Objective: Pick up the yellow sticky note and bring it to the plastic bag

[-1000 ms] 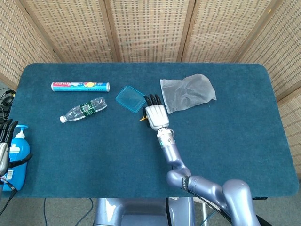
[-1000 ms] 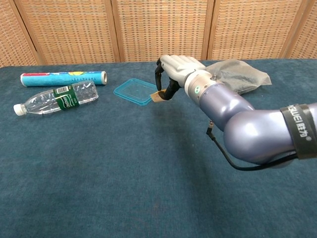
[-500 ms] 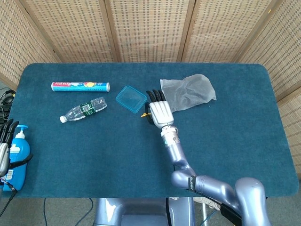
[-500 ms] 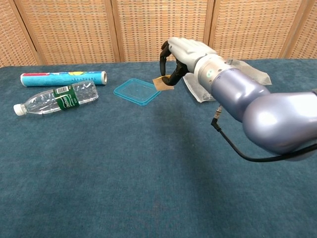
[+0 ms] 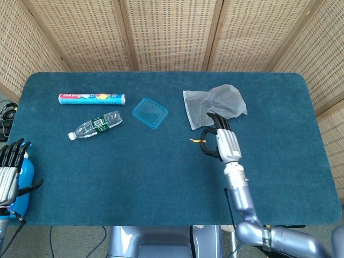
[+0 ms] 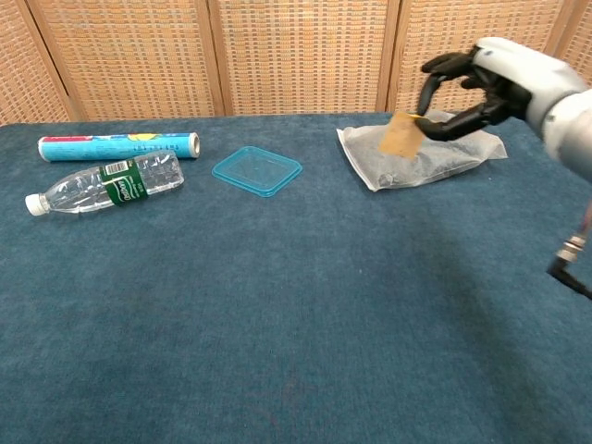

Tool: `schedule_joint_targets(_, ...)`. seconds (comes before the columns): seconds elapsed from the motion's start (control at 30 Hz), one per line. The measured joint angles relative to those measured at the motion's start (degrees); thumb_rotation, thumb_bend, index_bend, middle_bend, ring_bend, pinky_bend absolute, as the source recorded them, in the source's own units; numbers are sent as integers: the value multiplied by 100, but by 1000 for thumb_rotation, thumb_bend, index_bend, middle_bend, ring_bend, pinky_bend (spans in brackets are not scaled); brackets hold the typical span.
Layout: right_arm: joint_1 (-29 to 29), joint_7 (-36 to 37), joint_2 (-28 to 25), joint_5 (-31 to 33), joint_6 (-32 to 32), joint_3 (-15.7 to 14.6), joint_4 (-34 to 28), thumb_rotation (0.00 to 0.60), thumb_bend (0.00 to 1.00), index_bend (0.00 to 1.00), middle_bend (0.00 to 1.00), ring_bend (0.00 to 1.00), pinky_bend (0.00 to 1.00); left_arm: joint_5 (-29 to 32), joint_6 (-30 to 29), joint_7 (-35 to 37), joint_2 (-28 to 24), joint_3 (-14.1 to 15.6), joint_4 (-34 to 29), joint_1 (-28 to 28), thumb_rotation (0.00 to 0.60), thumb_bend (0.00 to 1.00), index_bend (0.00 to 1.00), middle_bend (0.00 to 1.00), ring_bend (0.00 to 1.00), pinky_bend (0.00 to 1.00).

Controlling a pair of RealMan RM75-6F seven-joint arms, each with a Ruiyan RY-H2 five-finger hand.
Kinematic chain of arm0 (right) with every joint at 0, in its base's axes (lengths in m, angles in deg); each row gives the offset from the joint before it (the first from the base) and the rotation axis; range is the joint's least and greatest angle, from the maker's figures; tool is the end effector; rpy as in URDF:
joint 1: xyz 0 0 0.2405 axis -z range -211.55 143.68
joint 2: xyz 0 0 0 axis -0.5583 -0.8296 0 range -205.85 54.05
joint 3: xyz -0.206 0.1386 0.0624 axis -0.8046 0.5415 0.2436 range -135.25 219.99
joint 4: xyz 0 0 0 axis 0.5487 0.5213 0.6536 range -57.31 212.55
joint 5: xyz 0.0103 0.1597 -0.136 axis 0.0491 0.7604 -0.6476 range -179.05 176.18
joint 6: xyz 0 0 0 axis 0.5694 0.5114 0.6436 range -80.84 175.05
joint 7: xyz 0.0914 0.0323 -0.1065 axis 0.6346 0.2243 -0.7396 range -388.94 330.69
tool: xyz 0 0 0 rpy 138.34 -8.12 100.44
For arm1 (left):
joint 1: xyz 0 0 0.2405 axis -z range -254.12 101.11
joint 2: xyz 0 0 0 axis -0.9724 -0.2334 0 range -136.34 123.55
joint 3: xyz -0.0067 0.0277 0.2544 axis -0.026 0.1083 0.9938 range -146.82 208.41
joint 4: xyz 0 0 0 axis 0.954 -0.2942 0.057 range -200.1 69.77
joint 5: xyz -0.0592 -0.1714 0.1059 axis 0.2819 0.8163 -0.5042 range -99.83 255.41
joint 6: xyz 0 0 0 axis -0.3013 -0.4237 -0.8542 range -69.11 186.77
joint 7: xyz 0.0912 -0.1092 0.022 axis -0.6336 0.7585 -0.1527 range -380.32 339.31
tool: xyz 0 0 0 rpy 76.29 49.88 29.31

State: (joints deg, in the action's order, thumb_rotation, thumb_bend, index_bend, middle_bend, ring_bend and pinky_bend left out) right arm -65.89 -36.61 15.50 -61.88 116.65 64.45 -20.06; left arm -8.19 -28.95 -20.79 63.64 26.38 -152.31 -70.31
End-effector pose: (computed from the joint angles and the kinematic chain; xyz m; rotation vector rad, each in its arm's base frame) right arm -0.1288 -0.3268 0.0304 1.2812 -1.3545 1.3946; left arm -0.3104 0.1942 0.1441 -1.3466 -0.8431 -0.9757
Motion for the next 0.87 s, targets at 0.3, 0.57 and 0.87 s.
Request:
schedule_joint_targets(0.3,952,1184,-882,-949,420,-806,-758,600,560,713,166,0,0,-161,-187,-240,78,42,-9,-46,600,174,0,0,0,0)
schedule_joint_targets(0.57,1413,2121,-1249,-1588,587,-1325,-988,600,559,717,166,0,0,-295,-310,-392,113,88,-52,-85,600,175,0,0,0,0)
schedule_joint_targets(0.87,1760,3252,-1745,-2470,658,-1949,-1213,600,560,717,165,0,0,-331,-333,-494,133,88,-74,-88,600,175,0,0,0,0)
